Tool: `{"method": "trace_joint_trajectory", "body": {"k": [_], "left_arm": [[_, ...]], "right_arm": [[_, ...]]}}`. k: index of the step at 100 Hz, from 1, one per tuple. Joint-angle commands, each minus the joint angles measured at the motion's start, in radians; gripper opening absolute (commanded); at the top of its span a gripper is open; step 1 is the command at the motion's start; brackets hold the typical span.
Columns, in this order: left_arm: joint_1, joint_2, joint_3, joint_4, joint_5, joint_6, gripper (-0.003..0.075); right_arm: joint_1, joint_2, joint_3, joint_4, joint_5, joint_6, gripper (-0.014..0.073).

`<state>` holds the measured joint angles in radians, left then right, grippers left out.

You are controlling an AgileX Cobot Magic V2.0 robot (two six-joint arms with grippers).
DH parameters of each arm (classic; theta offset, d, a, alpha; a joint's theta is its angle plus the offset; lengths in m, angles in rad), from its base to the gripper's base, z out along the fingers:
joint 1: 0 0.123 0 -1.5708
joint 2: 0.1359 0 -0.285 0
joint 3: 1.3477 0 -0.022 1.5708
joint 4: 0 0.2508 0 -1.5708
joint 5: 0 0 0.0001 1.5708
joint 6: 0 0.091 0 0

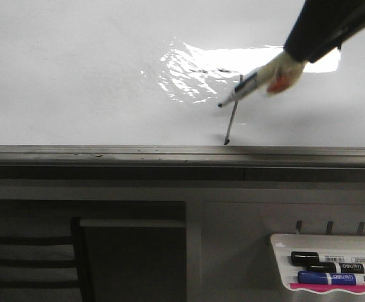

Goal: Write number 7 on whiteboard

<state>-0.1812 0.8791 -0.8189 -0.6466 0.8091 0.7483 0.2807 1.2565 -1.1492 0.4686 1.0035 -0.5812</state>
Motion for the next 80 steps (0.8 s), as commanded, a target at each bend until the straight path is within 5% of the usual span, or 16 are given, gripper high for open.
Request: {"method": "trace_joint_trajectory", "body": {"k": [1,31,56,80], "left_arm": [[-0.048,0.021,-0.07,-0.048,0.025,0.048,0.0273],[-0.331,0.17,-0.148,-0.05,0.023,0.288,0.0274],[-0.519,0.353,-0.243,-0.041,-0.065,0.33,0.029],[-0.577,0.506,-0.374,-0.044,-0.065,0.33,0.0337]], "right_arm": [[-0.004,-0.062,-0.067,0.107,0.065,-0.151,-0.0046],[-0.004,-0.094,-0.095,0.186,0.264,-0.613,-0.0046],[-0.004,-0.092,-0.095,0.222,0.282,-0.68,-0.0046],[-0.004,-0.092,-0.095,0.222,0.284,-0.684,-0.0046]]}}
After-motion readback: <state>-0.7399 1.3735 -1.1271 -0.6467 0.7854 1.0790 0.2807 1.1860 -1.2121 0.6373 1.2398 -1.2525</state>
